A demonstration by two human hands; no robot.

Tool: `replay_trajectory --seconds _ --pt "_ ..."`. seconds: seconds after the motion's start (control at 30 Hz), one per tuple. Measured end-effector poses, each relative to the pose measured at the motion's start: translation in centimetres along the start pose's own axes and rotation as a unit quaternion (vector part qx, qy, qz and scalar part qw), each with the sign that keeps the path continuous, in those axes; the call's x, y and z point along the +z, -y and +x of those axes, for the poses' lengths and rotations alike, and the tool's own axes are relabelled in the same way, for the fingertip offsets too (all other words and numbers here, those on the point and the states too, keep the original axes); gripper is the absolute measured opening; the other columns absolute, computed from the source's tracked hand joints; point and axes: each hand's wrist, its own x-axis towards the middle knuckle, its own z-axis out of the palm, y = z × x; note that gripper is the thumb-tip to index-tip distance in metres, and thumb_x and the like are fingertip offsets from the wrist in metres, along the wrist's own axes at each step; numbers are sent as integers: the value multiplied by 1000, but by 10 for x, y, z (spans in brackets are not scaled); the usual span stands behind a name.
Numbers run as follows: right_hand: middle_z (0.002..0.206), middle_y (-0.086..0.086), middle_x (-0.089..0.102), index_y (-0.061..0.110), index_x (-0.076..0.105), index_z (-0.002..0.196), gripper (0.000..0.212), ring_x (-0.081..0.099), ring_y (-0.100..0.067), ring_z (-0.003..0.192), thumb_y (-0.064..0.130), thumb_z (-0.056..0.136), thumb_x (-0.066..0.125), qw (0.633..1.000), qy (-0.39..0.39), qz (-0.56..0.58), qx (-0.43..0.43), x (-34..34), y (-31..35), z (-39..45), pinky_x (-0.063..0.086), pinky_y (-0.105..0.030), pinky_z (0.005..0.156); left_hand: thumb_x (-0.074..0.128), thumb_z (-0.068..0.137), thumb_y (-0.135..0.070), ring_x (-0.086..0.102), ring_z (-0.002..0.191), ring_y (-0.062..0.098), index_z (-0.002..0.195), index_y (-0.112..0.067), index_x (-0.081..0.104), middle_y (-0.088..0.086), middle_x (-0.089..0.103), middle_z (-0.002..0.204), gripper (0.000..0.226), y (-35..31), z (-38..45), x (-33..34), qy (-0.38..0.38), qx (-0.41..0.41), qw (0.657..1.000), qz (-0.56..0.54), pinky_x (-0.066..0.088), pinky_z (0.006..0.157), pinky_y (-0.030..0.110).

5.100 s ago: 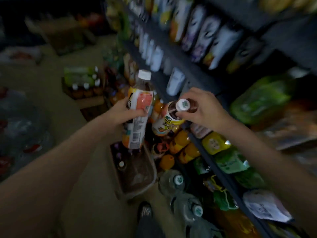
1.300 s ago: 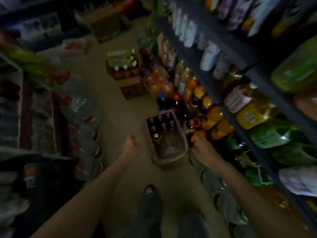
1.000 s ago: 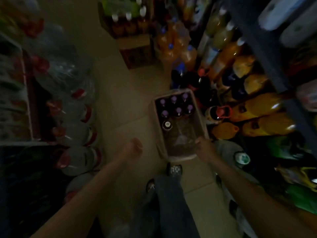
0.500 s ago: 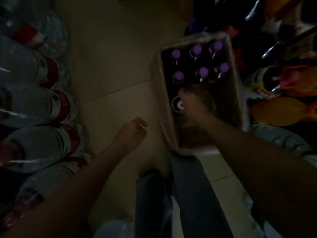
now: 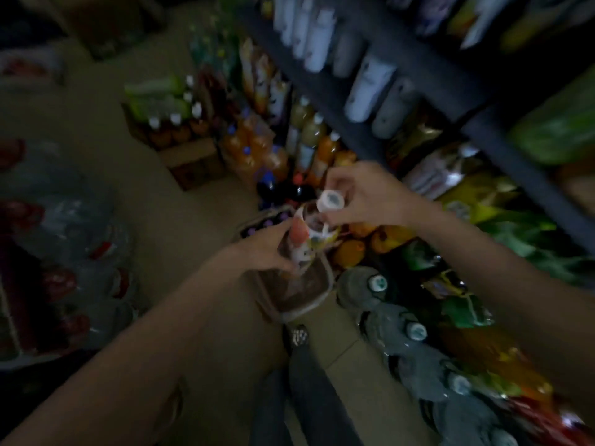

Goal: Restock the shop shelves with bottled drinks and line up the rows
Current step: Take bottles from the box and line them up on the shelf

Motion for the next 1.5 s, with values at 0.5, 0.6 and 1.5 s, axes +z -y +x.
replay_trajectory --seconds 0.5,0.6,1.5 --pt "106 -9 70 14 65 102 29 65 -26 101 20 74 74 888 -282 326 162 -175 28 -280 48 -42 92 69 79 -8 64 83 4 96 -24 61 -8 67 92 25 -346 -42 131 201 116 964 128 53 76 20" --pt "104 -11 71 9 66 102 36 66 -20 93 10 69 79 842 -408 311 168 -188 9 -340 52 -36 87 78 69 -11 62 95 6 108 -22 58 -8 65 103 45 -391 -36 193 195 181 947 181 52 83 23" --pt "140 -18 35 0 31 129 68 29 -39 129 39 84 63 489 -720 44 490 -322 -210 -698 42 -49 87 53 90 -18 60 93 15 136 -21 34 -1 51 122 50 -547 30 544 61 409 800 435 48 82 30"
